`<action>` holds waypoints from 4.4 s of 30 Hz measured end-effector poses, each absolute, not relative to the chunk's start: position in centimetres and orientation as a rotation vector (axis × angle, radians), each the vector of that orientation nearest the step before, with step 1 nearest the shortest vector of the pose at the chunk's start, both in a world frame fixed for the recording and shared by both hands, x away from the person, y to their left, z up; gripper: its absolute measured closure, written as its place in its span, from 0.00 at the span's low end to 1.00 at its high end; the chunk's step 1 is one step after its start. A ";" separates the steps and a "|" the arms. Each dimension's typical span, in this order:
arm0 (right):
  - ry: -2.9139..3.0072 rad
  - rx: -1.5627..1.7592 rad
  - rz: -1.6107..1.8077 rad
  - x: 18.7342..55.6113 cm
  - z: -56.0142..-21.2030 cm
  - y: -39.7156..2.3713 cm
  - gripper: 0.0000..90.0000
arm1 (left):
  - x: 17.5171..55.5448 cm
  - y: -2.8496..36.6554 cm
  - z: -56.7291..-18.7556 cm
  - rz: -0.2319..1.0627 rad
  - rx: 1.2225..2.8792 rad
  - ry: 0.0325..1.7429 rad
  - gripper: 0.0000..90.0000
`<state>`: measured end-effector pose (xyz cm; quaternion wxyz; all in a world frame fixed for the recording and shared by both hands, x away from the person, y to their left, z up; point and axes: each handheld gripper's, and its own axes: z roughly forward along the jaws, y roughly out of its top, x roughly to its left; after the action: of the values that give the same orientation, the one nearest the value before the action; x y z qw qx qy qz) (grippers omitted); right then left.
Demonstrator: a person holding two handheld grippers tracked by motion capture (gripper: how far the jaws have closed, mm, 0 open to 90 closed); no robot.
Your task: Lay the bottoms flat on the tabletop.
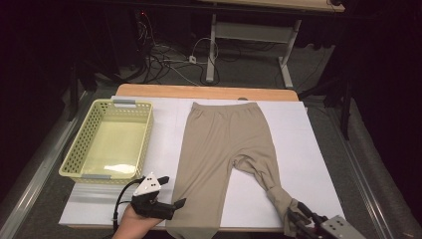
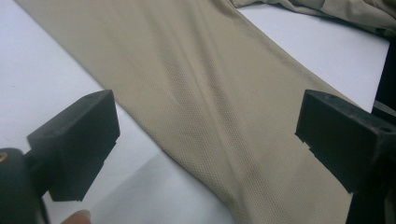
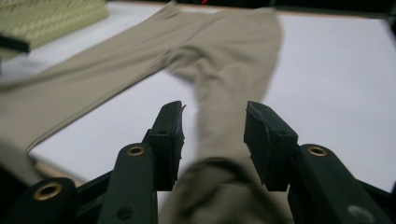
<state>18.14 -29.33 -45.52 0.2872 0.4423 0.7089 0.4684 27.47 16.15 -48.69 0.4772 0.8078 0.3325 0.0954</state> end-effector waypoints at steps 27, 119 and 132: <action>2.168 0.939 1.260 15.7 -45.3 -24.1 0.95 | 27.5 16.2 -48.7 0.222 1.973 0.809 0.06; 2.106 1.152 1.024 19.4 -48.3 -26.9 0.99 | 27.5 16.1 -48.7 0.224 1.981 0.813 0.06; 2.260 0.880 1.144 16.6 -47.1 -21.2 0.98 | 27.5 16.1 -48.7 0.222 1.984 0.811 0.06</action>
<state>16.65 -21.23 -47.12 0.2278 0.3195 0.8207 0.4154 27.50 16.11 -48.70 0.4738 0.8108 0.3314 0.0908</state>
